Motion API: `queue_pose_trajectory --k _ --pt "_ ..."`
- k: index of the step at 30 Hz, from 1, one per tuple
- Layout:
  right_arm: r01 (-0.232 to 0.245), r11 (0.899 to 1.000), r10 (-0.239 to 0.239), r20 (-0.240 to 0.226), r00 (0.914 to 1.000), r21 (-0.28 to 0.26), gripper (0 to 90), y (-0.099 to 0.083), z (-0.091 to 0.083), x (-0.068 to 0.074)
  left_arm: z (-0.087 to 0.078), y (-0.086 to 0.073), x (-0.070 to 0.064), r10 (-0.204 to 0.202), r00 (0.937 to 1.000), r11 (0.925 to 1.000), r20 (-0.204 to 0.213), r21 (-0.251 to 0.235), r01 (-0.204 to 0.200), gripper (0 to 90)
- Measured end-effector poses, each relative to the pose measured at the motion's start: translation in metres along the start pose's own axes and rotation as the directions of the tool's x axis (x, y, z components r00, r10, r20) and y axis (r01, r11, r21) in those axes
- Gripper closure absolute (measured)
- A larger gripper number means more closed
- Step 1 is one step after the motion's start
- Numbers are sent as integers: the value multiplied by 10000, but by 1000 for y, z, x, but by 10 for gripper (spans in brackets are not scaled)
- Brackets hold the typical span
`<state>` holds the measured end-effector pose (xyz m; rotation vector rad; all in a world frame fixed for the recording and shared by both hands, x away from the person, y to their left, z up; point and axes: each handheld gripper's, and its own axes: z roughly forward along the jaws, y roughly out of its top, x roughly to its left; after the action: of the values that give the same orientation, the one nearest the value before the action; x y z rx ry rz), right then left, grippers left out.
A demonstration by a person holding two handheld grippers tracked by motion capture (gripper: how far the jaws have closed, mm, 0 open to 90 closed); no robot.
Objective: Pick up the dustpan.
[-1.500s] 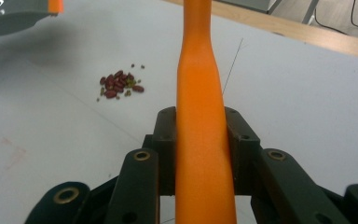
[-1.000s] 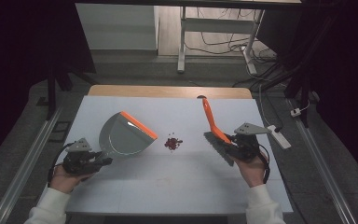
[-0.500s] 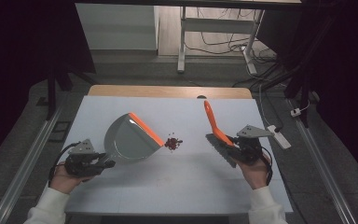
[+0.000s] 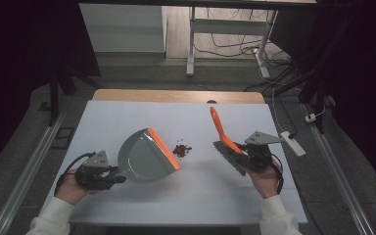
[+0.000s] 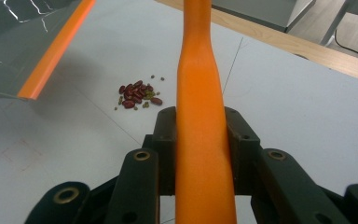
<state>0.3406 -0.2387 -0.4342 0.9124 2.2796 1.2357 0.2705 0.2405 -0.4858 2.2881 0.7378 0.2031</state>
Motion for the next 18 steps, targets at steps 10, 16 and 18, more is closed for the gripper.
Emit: queue_pose_trajectory --k 10,16,18 --pt "282 9996 -282 -79 9996 69 703 2 9 6 3 8 -2 -67 9993 9950 -359 989 102 623" --pt "384 9992 -382 -182 9991 105 703 5 15 10 3 8 -2 -73 9994 9946 -331 1033 107 623" --pt "478 9988 -476 -178 9987 113 703 6 17 11 3 8 -2 -117 9995 9947 -308 1013 147 622"
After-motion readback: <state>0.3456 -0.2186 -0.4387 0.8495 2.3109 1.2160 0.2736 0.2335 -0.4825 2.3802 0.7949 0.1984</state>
